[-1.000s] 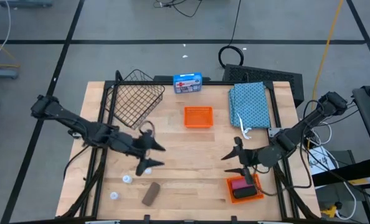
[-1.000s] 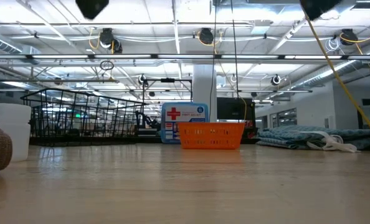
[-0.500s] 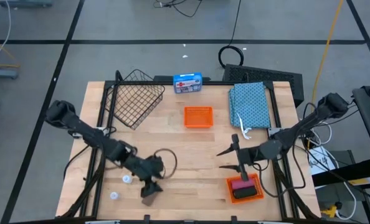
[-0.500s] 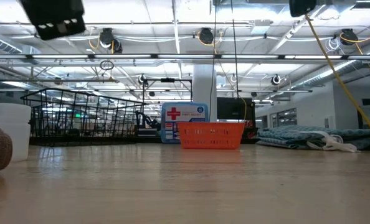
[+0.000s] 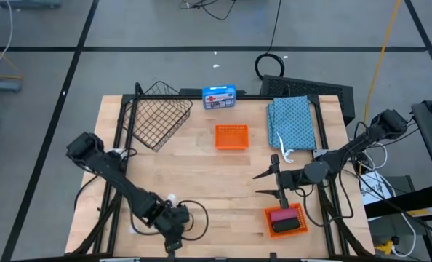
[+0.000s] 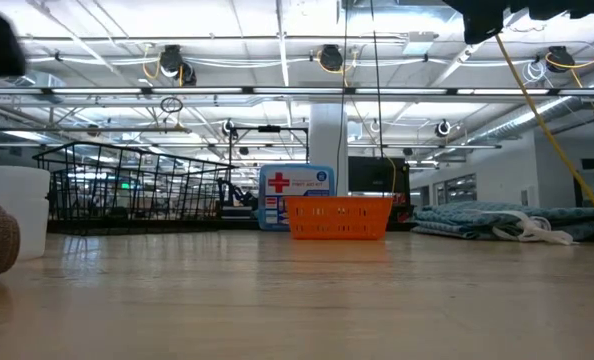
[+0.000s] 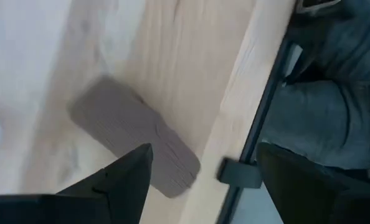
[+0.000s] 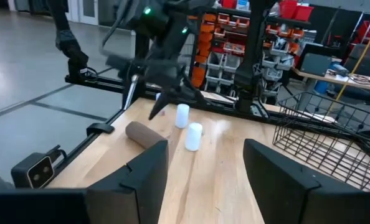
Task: Pick & place medical supplies in basket/bin
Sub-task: Put the brown bandage into the bottom orange bin
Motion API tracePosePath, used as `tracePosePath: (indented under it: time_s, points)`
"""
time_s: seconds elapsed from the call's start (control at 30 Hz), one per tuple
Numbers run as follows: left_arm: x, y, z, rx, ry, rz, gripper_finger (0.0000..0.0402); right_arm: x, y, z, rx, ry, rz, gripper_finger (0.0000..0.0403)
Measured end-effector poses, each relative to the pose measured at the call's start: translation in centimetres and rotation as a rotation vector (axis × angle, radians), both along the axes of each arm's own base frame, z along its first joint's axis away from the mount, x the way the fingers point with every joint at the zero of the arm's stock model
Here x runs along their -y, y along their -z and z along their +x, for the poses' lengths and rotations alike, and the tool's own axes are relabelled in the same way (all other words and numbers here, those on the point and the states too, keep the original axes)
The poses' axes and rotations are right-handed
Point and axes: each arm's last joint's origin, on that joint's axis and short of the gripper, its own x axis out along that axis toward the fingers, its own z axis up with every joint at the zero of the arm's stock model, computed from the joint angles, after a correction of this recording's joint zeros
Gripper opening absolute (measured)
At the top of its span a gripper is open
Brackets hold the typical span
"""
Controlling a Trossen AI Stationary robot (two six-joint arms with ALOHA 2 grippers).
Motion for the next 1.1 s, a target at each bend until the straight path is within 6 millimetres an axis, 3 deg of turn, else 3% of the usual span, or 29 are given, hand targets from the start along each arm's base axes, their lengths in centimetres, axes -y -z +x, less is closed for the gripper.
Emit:
tracePosePath:
  time_s: [0.13, 0.37, 0.6, 0.93, 1.1]
  points:
    - [0.8, 1.8, -0.2, -0.128, -0.076, -0.022, 0.0296, 0.0, 0.0, 0.0, 0.000, 0.000, 0.000, 0.0196]
    - [0.6, 3.8, 0.2, -0.268, -0.135, -0.032, 0.0296, 0.0, 0.0, 0.0, 0.001, -0.001, 0.001, 0.0196]
    - [0.3, 4.0, 2.2, -0.126, -0.062, -0.075, 0.0296, 0.0, 0.0, 0.0, 0.001, -0.001, 0.001, 0.0196]
    - [-1.1, 4.1, 3.1, 0.037, 0.009, 0.130, 0.0296, 0.0, 0.0, 0.0, 0.001, -0.001, 0.001, 0.0196]
    - [-1.5, 4.4, 3.5, 0.047, -0.028, 0.150, 0.0296, 0.0, 0.0, 0.0, 0.001, -0.001, 0.001, 0.0196]
